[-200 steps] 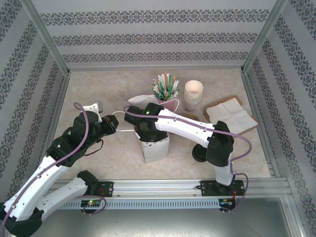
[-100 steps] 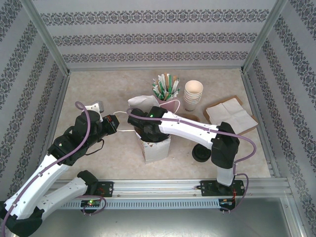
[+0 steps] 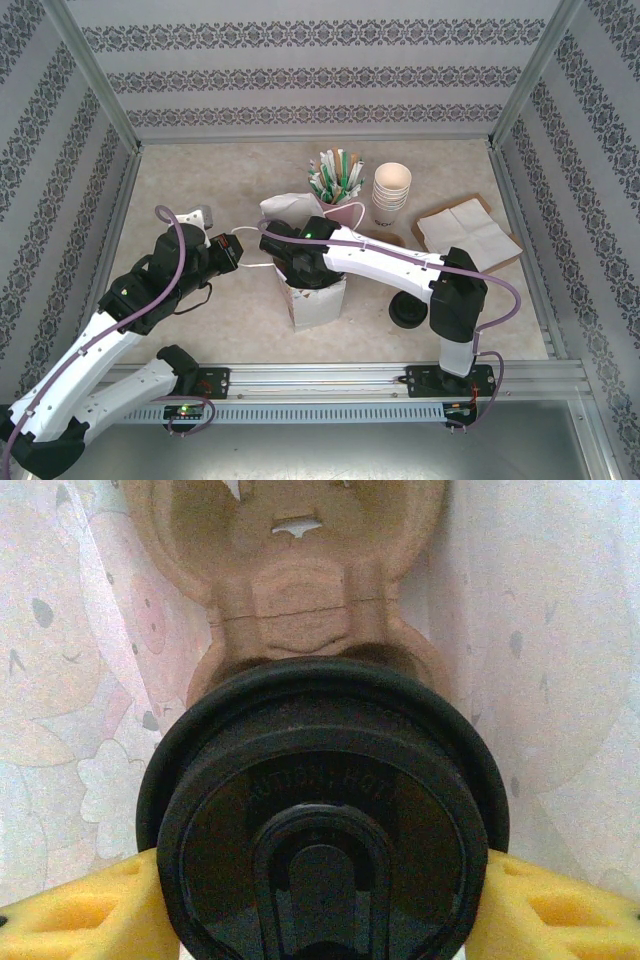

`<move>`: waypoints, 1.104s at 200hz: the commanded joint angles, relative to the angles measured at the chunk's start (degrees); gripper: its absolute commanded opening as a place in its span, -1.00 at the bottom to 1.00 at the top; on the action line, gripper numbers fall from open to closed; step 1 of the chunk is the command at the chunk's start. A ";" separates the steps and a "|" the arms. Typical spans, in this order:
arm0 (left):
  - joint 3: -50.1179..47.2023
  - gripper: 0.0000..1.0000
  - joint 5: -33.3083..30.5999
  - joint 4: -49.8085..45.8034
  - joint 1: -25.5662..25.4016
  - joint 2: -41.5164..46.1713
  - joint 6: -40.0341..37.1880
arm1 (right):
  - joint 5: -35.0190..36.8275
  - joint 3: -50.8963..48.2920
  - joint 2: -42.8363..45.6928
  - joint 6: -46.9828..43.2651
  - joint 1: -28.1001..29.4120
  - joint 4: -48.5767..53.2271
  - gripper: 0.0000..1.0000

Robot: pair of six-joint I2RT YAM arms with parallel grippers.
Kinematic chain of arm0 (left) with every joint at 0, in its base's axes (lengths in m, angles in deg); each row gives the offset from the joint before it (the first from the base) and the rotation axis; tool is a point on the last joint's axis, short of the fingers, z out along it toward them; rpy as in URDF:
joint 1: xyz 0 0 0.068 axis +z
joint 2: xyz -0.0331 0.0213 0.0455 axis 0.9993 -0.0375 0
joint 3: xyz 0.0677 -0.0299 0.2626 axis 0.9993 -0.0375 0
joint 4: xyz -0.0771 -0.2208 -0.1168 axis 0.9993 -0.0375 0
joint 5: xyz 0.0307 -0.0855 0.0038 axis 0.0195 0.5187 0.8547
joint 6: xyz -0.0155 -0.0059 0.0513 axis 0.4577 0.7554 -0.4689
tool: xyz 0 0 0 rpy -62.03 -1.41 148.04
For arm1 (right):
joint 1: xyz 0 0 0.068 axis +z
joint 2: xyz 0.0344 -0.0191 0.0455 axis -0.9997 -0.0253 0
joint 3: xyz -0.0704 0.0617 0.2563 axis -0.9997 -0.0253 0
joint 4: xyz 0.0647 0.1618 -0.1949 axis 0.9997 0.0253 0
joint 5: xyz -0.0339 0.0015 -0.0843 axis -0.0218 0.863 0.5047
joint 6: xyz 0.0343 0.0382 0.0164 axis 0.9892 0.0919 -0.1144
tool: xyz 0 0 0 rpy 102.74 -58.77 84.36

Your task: Pack the takeout coffee

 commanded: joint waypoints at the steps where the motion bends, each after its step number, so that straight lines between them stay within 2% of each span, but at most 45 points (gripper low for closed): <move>1: 0.72 -1.00 -0.67 -2.10 -0.92 0.08 0.49 | 0.38 -2.46 -5.24 -0.76 0.02 2.29 -0.07; 10: 0.76 -1.00 -0.64 -2.10 -0.96 0.01 0.46 | 1.41 -0.87 -4.63 -1.08 0.00 2.92 0.02; 28: 0.77 -1.00 -0.64 -2.04 -1.06 0.01 0.56 | 3.96 1.66 -3.35 -0.97 -0.13 3.97 0.34; 86: 0.78 -1.00 -1.17 -2.38 -1.09 -0.05 0.62 | 6.54 5.60 0.84 -0.55 -0.39 2.54 0.66; 146: 0.86 -1.00 -1.46 -2.63 -1.22 -0.42 0.46 | 9.47 12.35 1.86 -1.30 -0.33 6.00 0.77; 221: 1.02 -1.00 -2.04 -2.36 -1.32 -0.80 0.16 | 9.25 19.59 7.61 -4.34 -0.19 5.92 0.72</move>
